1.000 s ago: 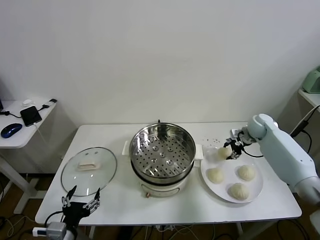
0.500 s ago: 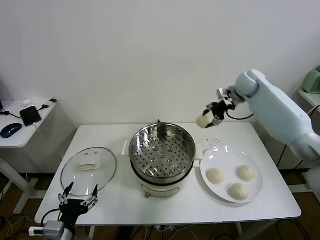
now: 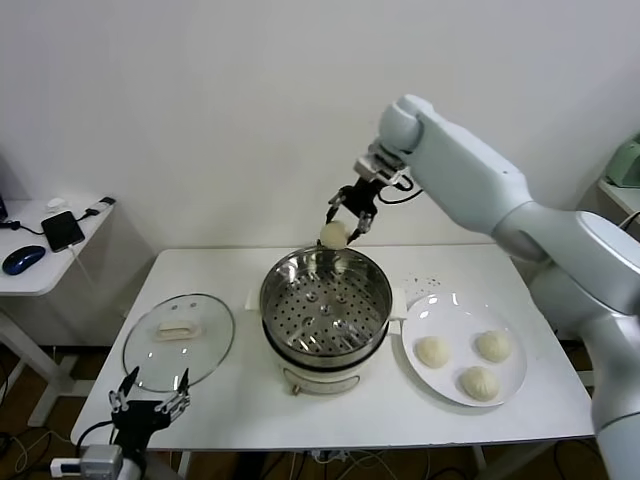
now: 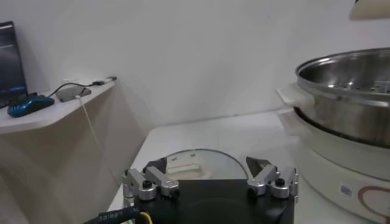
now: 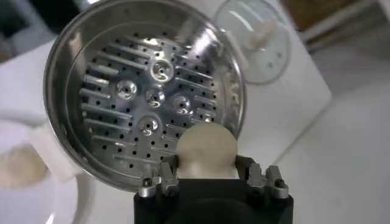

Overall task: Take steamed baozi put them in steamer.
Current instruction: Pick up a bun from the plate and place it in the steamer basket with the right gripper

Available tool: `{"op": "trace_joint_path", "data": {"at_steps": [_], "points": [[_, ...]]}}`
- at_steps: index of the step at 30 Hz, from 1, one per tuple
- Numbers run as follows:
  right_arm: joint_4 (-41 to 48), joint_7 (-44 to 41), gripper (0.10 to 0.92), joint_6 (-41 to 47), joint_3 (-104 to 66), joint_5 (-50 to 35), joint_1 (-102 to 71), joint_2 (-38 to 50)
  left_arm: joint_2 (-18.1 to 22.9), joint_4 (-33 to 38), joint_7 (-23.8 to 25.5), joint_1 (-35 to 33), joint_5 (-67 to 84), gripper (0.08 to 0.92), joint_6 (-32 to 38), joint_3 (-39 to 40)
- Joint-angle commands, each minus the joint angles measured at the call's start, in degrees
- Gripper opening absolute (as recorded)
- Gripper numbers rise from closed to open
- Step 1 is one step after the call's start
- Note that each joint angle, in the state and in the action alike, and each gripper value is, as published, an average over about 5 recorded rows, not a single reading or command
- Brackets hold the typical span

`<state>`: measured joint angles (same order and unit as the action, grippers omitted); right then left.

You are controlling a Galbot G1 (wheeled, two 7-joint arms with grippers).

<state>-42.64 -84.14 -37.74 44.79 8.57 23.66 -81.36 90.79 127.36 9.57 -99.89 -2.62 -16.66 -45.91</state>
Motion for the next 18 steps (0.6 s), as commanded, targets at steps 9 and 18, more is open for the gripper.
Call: {"op": "trace_joint_path", "data": {"at_steps": [9,18], "points": [[1.4,6.9,0.630,-9.6,-0.7,16.4,-5.0,-5.1,0.3,0.3,-0.9,0.4,0.5,0.823,-0.6,-0.2],[3.8,11.9,0.631,-9.5,-1.9,19.6,-8.2,-5.1,0.6,-0.1,-0.7,1.0,1.1,0.823,-1.0,0.1]]}}
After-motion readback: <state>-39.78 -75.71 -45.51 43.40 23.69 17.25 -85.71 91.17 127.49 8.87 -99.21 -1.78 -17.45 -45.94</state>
